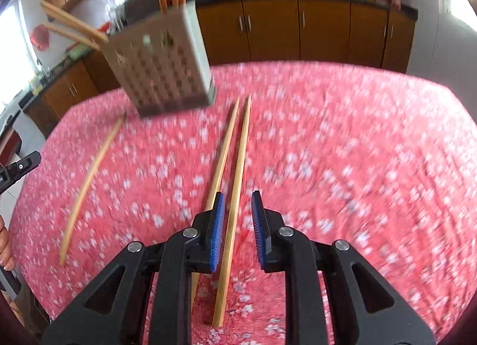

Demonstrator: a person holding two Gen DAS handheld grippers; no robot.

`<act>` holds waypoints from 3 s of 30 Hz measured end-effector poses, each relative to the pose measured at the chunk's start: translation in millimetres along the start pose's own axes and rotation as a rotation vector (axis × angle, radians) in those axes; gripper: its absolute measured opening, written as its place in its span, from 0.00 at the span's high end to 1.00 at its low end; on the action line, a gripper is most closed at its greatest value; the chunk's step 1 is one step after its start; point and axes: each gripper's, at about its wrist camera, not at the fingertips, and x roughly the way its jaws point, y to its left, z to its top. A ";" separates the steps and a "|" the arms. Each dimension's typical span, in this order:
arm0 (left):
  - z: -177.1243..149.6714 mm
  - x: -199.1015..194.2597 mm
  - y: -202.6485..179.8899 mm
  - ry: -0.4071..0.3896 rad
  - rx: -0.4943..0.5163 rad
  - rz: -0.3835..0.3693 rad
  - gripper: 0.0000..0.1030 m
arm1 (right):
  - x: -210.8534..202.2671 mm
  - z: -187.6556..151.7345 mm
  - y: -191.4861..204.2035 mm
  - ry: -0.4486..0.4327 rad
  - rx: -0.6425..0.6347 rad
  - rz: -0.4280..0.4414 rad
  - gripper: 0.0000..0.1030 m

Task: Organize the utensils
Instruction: 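Lower the left gripper onto a chopstick while the right gripper grasps another, then hold the grasped chopsticks with both grippers above the cloth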

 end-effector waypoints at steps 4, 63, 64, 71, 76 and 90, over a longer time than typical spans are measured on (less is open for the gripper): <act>-16.1 10.2 -7.0 0.052 0.028 -0.037 0.76 | 12.2 -4.8 1.8 0.026 -0.005 -0.036 0.93; -11.1 55.9 44.9 0.113 0.023 0.128 0.92 | 20.4 8.8 -37.7 -0.028 0.049 -0.147 0.92; -11.1 55.9 44.9 0.113 0.023 0.128 0.91 | 20.0 8.6 -37.8 -0.028 0.049 -0.147 0.92; -11.2 55.7 45.1 0.113 0.023 0.128 0.91 | 19.4 8.4 -38.5 -0.028 0.049 -0.148 0.92; -11.3 56.1 45.1 0.113 0.023 0.127 0.91 | 19.3 8.5 -38.5 -0.028 0.049 -0.148 0.92; -11.6 56.3 44.8 0.112 0.023 0.128 0.91 | 19.3 8.8 -38.5 -0.028 0.049 -0.148 0.92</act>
